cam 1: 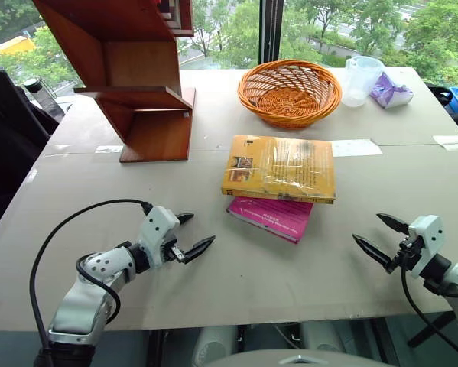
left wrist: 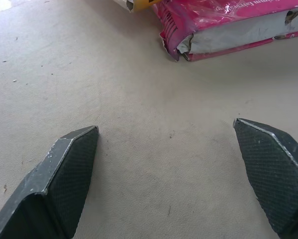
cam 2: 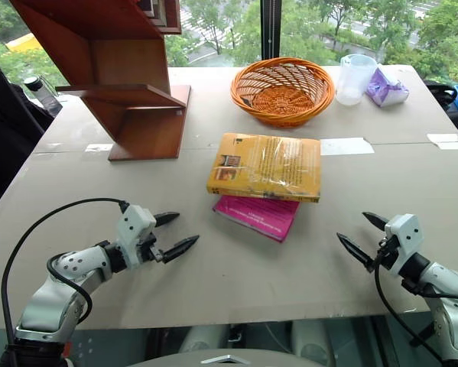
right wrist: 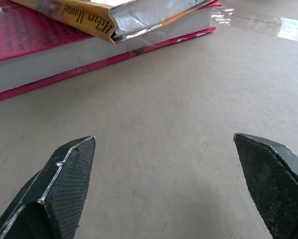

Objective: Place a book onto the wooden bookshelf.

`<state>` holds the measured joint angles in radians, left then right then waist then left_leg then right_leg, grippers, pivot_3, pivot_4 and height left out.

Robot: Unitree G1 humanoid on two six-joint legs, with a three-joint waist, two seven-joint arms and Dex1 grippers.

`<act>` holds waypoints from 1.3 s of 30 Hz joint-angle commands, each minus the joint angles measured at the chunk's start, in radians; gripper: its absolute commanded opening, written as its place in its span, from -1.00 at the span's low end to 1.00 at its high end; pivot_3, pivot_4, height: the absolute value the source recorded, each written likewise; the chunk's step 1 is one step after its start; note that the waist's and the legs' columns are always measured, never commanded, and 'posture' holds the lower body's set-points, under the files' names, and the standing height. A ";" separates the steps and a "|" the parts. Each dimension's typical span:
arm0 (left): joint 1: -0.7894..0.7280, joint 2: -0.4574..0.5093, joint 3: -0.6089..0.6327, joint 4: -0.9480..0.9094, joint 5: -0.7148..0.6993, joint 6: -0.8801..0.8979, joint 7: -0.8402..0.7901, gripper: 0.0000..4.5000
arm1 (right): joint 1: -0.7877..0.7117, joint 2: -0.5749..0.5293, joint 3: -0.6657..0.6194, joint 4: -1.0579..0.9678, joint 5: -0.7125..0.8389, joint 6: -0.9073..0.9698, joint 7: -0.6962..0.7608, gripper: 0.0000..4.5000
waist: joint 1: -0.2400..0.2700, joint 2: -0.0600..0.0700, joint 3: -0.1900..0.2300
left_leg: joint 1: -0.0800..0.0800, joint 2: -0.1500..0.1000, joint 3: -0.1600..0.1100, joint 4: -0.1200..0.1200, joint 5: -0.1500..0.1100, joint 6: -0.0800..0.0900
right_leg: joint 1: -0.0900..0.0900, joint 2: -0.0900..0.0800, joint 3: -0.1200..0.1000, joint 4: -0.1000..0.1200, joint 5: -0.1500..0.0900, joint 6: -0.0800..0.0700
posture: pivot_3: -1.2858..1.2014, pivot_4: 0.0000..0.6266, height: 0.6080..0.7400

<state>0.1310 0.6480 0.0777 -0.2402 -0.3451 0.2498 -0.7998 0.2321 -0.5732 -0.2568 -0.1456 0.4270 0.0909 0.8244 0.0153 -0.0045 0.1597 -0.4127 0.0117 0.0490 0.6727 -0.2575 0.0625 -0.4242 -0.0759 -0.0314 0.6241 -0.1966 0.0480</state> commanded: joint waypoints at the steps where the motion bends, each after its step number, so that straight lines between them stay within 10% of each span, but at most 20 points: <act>1: 0.000 -0.005 0.015 0.000 -0.007 -0.017 -0.011 1.00 | -0.009 -0.014 -0.040 -0.003 0.013 -0.020 0.009 0.95 | 0.000 0.000 0.000 | 0.000 0.000 0.000 0.000 0.000 0.000 | 0.000 0.000 0.000 0.000 0.000 0.000 | 0.03 -0.52 1.00; 15: -0.176 0.142 0.133 -0.037 -0.206 0.109 -0.192 1.00 | -0.273 0.025 -0.011 0.022 -0.048 0.189 -0.280 0.95 | -0.002 0.000 0.000 | -0.001 0.001 -0.001 0.004 0.000 0.000 | 0.000 0.002 0.000 0.002 0.000 0.000 | 0.03 -0.52 1.00; 25: -0.274 0.238 0.147 0.013 -0.168 0.090 -0.257 1.00 | -0.605 0.149 0.111 0.199 -0.139 0.268 -0.406 -0.95 | -0.020 -0.002 0.002 | -0.001 0.001 0.000 0.004 0.000 0.000 | -0.001 0.005 0.002 0.003 0.000 0.000 | 0.03 -0.52 1.00; 39: -0.215 0.238 0.163 -0.028 -0.154 0.086 -0.252 1.00 | -0.510 0.116 0.198 -0.049 -0.049 0.470 -0.257 -0.98 | -0.023 -0.002 0.003 | -0.002 0.002 0.000 0.003 0.000 0.000 | -0.001 0.004 0.002 0.003 0.000 0.000 | 0.03 -0.52 1.00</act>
<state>-0.0764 0.8734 0.2078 -0.2337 -0.4973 0.3555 -1.0502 -0.2813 -0.4331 -0.0516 -0.1157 0.3494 0.5361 0.5453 -0.0081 -0.0064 0.1622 -0.4142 0.0136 0.0496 0.6762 -0.2572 0.0620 -0.4251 -0.0717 -0.0290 0.6268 -0.1962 0.0479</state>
